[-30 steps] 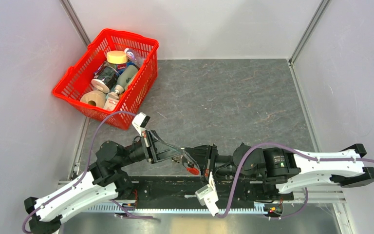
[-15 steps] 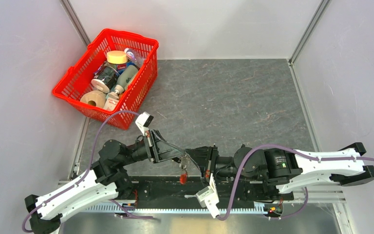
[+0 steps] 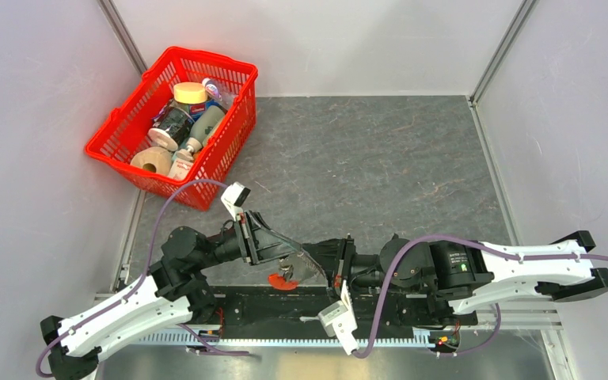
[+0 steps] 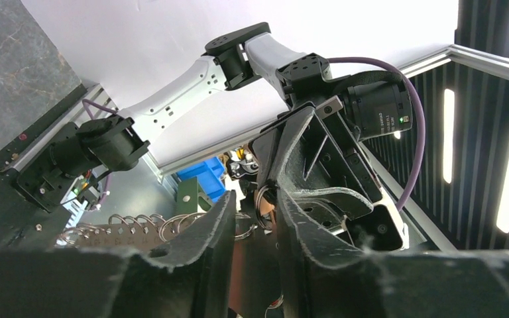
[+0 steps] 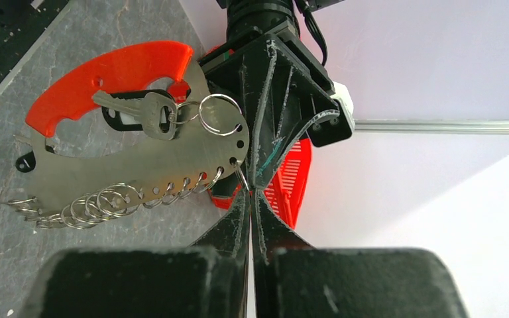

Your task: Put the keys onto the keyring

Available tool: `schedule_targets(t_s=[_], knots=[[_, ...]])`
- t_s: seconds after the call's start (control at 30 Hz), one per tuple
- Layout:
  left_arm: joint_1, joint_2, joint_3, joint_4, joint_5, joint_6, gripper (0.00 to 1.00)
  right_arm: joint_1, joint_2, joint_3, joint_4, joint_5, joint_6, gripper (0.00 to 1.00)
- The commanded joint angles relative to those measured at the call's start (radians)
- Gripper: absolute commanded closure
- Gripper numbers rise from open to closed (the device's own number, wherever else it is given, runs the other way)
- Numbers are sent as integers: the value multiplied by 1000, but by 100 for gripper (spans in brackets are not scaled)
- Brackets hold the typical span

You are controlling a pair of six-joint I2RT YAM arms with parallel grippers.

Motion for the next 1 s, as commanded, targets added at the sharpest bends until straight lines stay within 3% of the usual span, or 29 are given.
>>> schedule_targets(t_s=[0.0,0.2,0.5,0.73,0.97], knots=[[1,-25,49,25,-29,47,61,19,1,38,-84,-59,30,100],[2,-63,130,-162,-83,177,54,22,-3,75,-189,-63,136,100],[1,-126,239,-412,-174,324,53,22,13,168,-308,-76,301,100],[2,-128,239,-415,-159,371,53,22,48,258,-335,-59,528,100],[2,-91,241,-346,-85,401,54,22,196,522,-530,23,881,100]])
